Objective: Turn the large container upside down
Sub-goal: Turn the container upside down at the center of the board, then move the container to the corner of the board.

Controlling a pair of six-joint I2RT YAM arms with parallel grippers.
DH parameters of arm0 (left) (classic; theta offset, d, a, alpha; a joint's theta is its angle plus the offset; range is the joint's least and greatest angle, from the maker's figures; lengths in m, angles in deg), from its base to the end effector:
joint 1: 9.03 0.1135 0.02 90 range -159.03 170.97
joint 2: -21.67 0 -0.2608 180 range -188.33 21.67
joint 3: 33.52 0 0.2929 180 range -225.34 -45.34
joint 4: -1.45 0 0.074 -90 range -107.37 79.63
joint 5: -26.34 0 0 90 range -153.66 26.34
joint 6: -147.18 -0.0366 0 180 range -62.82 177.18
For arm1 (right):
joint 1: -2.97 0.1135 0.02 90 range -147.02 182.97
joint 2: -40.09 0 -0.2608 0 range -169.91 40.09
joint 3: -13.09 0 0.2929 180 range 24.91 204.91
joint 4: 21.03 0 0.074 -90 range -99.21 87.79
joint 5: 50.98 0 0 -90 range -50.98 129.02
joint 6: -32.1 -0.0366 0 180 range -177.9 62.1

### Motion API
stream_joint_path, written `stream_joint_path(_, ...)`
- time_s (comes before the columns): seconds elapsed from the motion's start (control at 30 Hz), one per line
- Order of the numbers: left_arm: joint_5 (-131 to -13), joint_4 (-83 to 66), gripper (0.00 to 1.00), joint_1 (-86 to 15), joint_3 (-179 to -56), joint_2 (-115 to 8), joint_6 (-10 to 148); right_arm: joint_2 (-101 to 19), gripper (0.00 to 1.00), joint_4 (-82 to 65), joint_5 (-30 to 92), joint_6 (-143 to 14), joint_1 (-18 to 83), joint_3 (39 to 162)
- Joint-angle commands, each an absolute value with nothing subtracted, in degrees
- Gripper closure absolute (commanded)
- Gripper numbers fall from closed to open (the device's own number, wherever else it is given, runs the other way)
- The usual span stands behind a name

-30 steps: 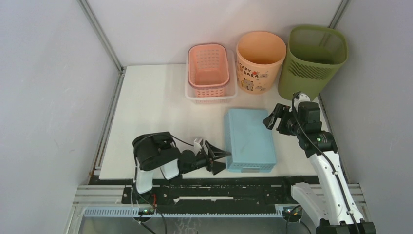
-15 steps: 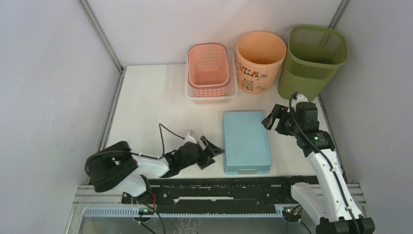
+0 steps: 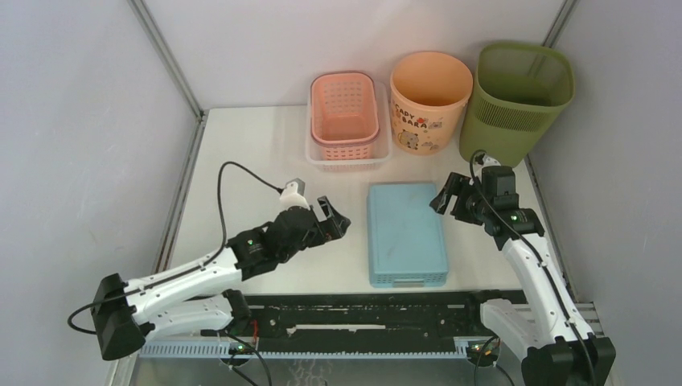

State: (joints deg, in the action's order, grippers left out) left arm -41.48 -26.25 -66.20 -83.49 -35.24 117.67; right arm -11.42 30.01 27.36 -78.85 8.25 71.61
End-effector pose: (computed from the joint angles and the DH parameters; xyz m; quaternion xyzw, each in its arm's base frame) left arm 0.1510 -0.2086 0.2353 -0.1145 0.8661 -0.3019 0.3817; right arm 0.2257 0.0283 0.2770 0.0856 0.9127 0.1792 0.3571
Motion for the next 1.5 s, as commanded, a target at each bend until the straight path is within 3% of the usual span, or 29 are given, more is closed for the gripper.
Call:
stream_joint_path(0.0, -38.5, -32.4, 0.0, -65.5, -89.2, -34.2, 108.2, -12.2, 0.16, 25.3, 28.9, -81.1, 8.0, 70.7)
stream_joint_path(0.07, -41.5, -29.4, 0.0, -64.8, -89.5, -34.0, 106.1, -12.3, 0.27, 23.8, 31.0, -82.3, 8.0, 69.8)
stream_joint_path(0.17, -43.3, -26.4, 0.0, -64.3, -89.9, -32.7, 102.7, -12.7, 0.63, 21.4, 33.9, -83.6, 7.9, 67.8)
stream_joint_path(0.27, -43.5, -26.8, 0.0, -64.3, -91.6, -31.4, 99.5, -14.0, 0.72, 19.8, 36.5, -84.6, 7.1, 66.0)
stream_joint_path(0.47, -44.4, -28.2, 0.0, -64.3, -93.0, -30.8, 97.8, -17.3, 0.69, 14.1, 36.9, -86.8, 4.6, 60.9)
stream_joint_path(0.67, -43.6, -29.5, 0.0, -64.3, -92.3, -30.1, 98.3, -23.8, 0.49, 8.6, 33.3, -87.0, 4.6, 57.6)
stream_joint_path(0.73, -42.6, -29.6, 0.0, -64.2, -91.1, -28.9, 98.8, -25.8, 0.46, 5.9, 30.7, -87.3, 5.0, 56.7)
stream_joint_path(1.2, -39.8, -32.4, 0.0, -63.1, -85.8, -22.3, 101.7, -41.5, 0.45, -2.8, 32.5, -95.8, 27.6, 64.8)
stream_joint_path(1.47, -36.6, -37.6, 0.0, -62.9, -81.9, -16.7, 105.3, -55.3, 0.44, -5.4, 28.6, -96.2, 35.4, 79.4)
